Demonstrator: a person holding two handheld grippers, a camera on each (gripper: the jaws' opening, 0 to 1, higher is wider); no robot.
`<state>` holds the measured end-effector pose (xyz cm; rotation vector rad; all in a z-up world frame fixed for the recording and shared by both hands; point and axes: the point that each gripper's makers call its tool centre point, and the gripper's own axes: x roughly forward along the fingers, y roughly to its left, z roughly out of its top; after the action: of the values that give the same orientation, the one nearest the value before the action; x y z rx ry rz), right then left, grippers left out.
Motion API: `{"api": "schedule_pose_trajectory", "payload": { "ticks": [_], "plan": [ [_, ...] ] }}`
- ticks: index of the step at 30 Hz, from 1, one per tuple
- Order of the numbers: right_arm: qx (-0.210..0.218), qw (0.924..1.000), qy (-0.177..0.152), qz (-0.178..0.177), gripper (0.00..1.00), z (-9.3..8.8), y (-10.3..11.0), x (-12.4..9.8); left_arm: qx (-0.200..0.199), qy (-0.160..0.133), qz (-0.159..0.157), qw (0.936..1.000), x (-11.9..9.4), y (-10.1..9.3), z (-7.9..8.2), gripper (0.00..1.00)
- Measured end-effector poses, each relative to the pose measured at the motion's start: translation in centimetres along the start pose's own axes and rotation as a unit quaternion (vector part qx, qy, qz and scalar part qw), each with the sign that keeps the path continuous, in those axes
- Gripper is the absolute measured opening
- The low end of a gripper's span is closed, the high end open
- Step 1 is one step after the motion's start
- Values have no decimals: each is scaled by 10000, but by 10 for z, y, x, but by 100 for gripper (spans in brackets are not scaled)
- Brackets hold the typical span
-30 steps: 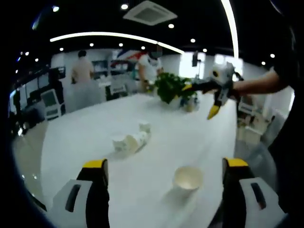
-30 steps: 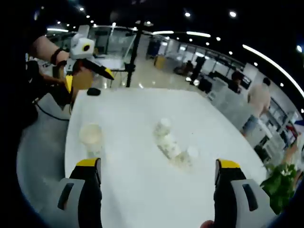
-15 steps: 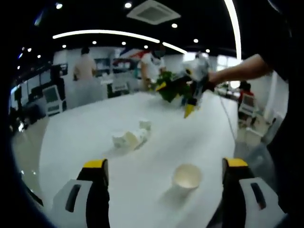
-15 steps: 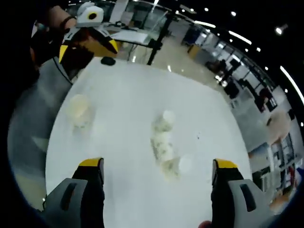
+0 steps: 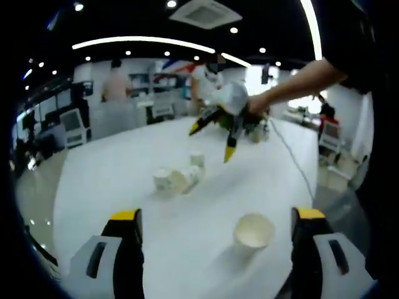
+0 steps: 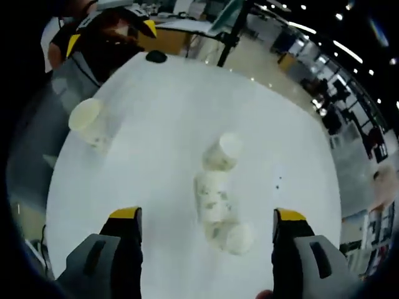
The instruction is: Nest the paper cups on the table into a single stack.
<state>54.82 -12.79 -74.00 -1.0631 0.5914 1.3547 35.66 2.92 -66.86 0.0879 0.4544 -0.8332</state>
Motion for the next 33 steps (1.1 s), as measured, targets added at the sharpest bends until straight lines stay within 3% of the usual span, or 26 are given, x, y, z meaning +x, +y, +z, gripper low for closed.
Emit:
{"api": "schedule_pose_trajectory", "payload": {
  "ticks": [5, 12, 20, 33],
  "plan": [
    [16, 9997, 78, 250, 75, 3, -12, 28, -49, 62, 59, 10000, -1, 1, -6, 97],
    [503, 9973, 131, 523, 69, 7, -21, 58, -120, 12, 197, 9997, -1, 5, -6, 98],
    [334, 9956, 355, 795, 59, 7, -21, 79, -205, 27, 278, 9994, 0, 5, -13, 98],
    [-70, 9911, 583, 1197, 47, 5, -5, 94, -473, -13, 310, 9984, 5, 7, -19, 97]
  ]
}}
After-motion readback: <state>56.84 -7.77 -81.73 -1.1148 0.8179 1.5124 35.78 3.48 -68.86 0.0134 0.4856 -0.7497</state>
